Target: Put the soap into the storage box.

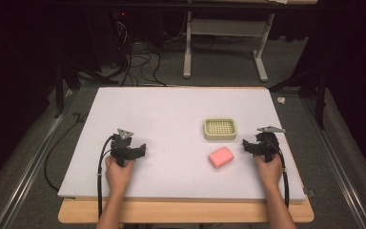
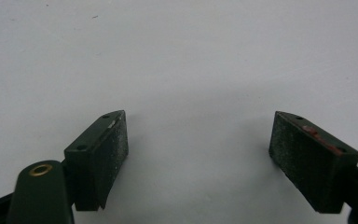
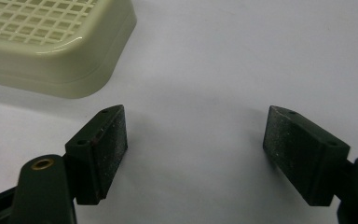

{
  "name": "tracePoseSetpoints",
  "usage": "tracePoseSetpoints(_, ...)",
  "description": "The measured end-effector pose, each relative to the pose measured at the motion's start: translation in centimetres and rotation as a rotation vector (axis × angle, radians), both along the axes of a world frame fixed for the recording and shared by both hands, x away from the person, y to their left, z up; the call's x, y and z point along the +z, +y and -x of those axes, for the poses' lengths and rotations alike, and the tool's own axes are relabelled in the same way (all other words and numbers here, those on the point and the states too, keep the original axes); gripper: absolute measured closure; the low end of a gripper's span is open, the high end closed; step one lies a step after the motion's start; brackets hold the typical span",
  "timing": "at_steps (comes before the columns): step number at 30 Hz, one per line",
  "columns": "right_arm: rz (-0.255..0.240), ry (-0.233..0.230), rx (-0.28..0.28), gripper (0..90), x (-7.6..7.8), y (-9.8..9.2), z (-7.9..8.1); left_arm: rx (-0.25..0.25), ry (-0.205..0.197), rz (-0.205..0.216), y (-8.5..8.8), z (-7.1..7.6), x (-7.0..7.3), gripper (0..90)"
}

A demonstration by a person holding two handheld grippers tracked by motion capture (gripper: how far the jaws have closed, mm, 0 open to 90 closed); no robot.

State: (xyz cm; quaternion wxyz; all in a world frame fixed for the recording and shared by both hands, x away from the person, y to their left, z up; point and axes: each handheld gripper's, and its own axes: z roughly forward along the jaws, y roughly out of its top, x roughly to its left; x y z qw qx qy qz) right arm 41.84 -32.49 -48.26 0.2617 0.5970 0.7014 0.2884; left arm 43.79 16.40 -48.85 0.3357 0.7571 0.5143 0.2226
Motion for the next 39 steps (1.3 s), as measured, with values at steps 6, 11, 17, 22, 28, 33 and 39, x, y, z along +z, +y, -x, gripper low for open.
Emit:
tracePoseSetpoints(6,0.000,0.000,-0.001,22.2,0.00,0.01,0.00,0.000,0.000,0.000,0.00,0.00,0.00,20.1)
tracePoseSetpoints(11,0.000,0.000,-0.001,22.2,0.00,0.01,0.00,0.000,0.000,-0.001,0.00,0.00,0.00,20.1)
tracePoseSetpoints(17,0.000,0.000,0.000,22.2,0.00,0.00,0.00,0.000,0.000,0.000,-0.01,0.01,0.00,20.1)
tracePoseSetpoints(22,0.000,0.000,-0.001,22.2,0.00,0.01,0.00,0.000,0.000,-0.001,0.00,0.00,0.00,20.1)
tracePoseSetpoints(28,-0.006,0.000,0.001,22.1,-0.01,-0.05,-0.03,0.000,0.000,-0.001,0.00,0.00,0.00,20.2)
tracePoseSetpoints(33,-0.008,0.002,0.001,22.0,0.00,-0.07,-0.06,0.000,0.000,0.000,-0.01,0.01,0.01,20.1)
tracePoseSetpoints(39,-0.012,0.007,-0.002,21.7,0.02,-0.07,-0.10,0.000,0.000,-0.001,-0.01,0.01,0.01,20.2)
